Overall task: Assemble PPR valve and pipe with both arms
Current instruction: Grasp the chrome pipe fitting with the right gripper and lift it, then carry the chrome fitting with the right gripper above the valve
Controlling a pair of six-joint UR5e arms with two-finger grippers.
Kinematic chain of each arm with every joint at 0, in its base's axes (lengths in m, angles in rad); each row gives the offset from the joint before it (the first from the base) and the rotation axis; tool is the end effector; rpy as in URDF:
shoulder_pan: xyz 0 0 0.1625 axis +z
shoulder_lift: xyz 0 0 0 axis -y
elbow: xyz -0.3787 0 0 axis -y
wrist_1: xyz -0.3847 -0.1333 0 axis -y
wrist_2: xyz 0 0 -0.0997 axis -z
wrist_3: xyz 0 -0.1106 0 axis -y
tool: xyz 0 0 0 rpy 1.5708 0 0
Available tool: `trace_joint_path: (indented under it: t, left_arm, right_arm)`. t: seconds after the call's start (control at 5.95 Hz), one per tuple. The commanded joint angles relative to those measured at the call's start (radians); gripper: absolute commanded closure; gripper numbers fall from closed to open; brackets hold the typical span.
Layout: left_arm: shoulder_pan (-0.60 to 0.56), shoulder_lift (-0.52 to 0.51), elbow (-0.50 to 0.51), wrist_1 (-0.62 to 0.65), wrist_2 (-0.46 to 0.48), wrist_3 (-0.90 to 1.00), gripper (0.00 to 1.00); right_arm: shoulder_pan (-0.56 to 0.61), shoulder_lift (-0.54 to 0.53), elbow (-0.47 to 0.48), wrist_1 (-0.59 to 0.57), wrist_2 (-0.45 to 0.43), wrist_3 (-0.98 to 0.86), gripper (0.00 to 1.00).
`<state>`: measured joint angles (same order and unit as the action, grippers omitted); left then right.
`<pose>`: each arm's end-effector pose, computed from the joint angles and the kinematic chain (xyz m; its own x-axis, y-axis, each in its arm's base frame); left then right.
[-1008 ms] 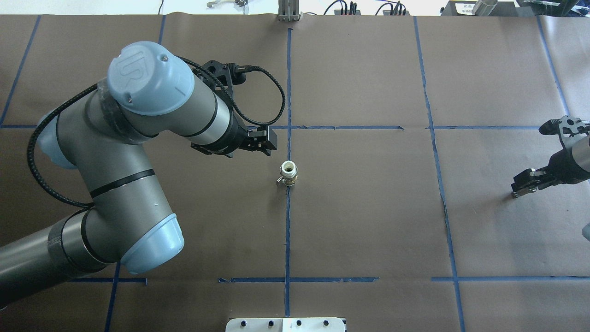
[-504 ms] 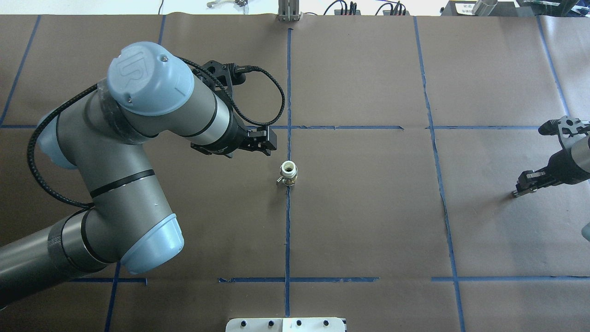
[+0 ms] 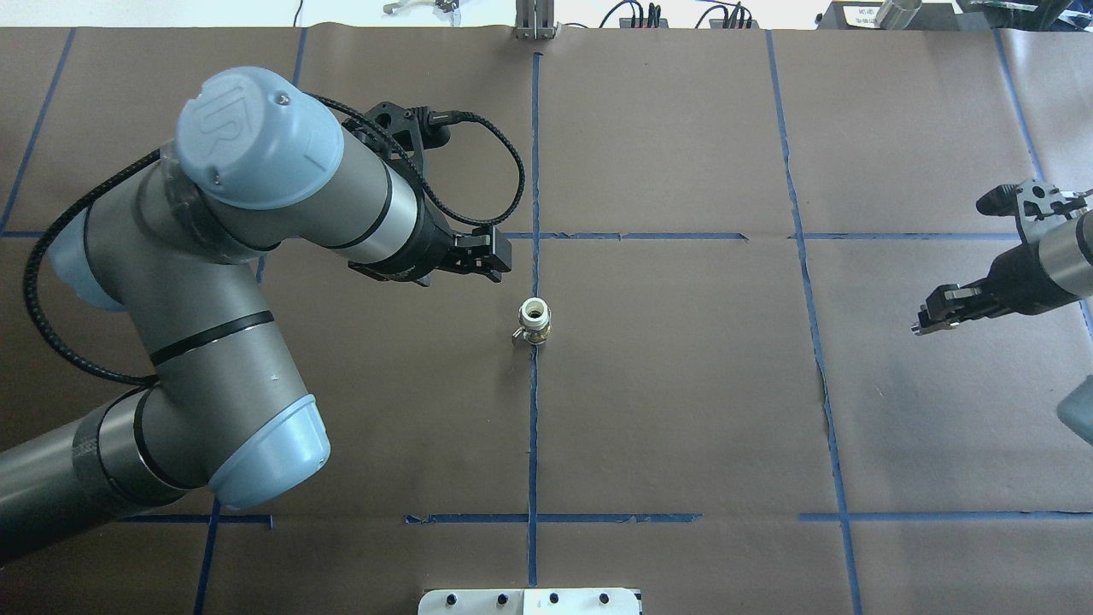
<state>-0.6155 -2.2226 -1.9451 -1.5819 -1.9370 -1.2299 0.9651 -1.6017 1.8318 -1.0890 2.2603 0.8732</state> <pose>0.4102 -0.4048 0.1012 0.4875 0.0376 -0.8723 0.1320 0.9844 0.1162 -0.2296 -0.4420 0.4528 0.5858 -0.0246 0.8101 -0.0279 0.9983 0.0505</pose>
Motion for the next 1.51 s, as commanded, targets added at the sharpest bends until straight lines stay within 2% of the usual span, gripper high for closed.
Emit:
trace_joint_path:
  t: [0.0,0.17,0.34,0.5,0.67,0.84,1.34]
  left_arm:
    - [-0.004,0.078,-0.066,-0.006,0.001,0.006,0.16]
    - [-0.004,0.110,-0.070,-0.006,0.001,0.010,0.16]
    - [-0.004,0.167,-0.102,-0.007,0.001,0.013,0.16]
    - [-0.004,0.178,-0.104,-0.010,0.001,0.013,0.16]
    - [-0.003,0.198,-0.103,-0.016,0.001,0.015,0.16]
    - [-0.003,0.205,-0.103,-0.017,0.003,0.015,0.16]
    - [-0.001,0.207,-0.103,-0.015,0.003,0.010,0.16]
  right_arm:
    - [-0.061,0.243,0.021,-0.095,-0.002,0.319,1.00]
    - [-0.125,0.396,0.018,-0.209,-0.043,0.436,1.00]
    - [-0.211,0.533,0.009,-0.327,-0.126,0.528,1.00]
    - [-0.270,0.653,-0.035,-0.362,-0.207,0.629,1.00]
    - [-0.308,0.730,-0.095,-0.362,-0.225,0.701,1.00]
    - [-0.342,0.753,-0.106,-0.362,-0.275,0.722,1.00]
    - [-0.391,0.758,-0.131,-0.361,-0.303,0.745,1.00]
